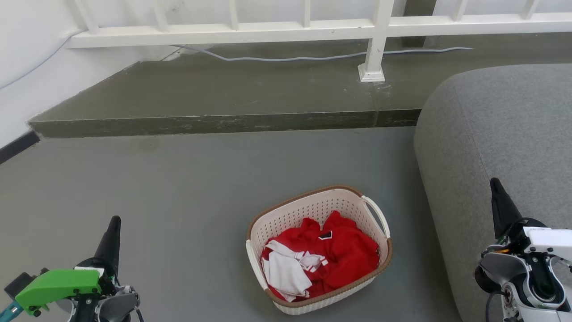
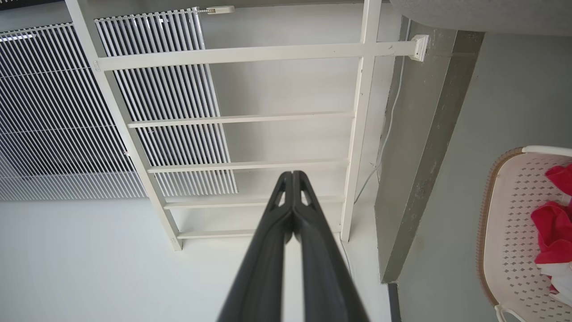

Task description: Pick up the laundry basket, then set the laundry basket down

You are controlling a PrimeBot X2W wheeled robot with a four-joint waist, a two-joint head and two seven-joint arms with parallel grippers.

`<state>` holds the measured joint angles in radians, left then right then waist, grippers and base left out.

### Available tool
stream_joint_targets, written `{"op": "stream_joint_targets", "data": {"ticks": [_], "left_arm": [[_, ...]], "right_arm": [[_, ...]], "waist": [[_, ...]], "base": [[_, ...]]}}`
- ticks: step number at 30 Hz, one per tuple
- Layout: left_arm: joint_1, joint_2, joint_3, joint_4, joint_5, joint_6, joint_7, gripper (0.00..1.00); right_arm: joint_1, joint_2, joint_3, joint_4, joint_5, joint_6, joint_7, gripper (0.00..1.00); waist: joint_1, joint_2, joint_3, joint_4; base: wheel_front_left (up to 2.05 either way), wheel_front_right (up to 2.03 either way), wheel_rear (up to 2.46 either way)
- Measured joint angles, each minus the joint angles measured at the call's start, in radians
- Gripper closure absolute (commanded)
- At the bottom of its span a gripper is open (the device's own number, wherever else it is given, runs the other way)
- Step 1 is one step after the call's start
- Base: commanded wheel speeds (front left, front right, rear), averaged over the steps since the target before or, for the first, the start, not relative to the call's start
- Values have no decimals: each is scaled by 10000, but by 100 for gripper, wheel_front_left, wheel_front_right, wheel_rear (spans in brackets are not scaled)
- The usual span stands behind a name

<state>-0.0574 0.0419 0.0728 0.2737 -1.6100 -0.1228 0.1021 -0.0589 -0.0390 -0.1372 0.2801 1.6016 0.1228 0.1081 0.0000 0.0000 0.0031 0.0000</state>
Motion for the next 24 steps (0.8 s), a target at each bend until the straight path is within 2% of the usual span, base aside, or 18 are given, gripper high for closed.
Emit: {"op": "stream_joint_targets", "data": {"ticks": [19,20,21,22,23,24], "left_arm": [[0,-2,2,0,12,0,0,100],[0,-2,2,0,12,0,0,0],[0,-2,2,4,12,0,0,0],[35,-17,-15,94,15,6,-6,100],[110,-52,-33,198,15,10,-4,0],[199,-102,-54,322,15,12,-6,0]], "right_arm": [[0,0,0,0,0,0,0,100],[0,0,0,0,0,0,0,0],[0,0,0,6,0,0,0,0],[44,23,4,84,-2,-2,-2,100],[126,71,8,190,-2,-8,-4,0],[234,125,15,309,-2,-12,-4,0]], "waist": [[0,0,0,0],[0,0,0,0],[0,0,0,0],[0,0,0,0],[0,0,0,0],[0,0,0,0]], "base": [[0,0,0],[0,0,0],[0,0,0],[0,0,0],[0,0,0],[0,0,0]]}}
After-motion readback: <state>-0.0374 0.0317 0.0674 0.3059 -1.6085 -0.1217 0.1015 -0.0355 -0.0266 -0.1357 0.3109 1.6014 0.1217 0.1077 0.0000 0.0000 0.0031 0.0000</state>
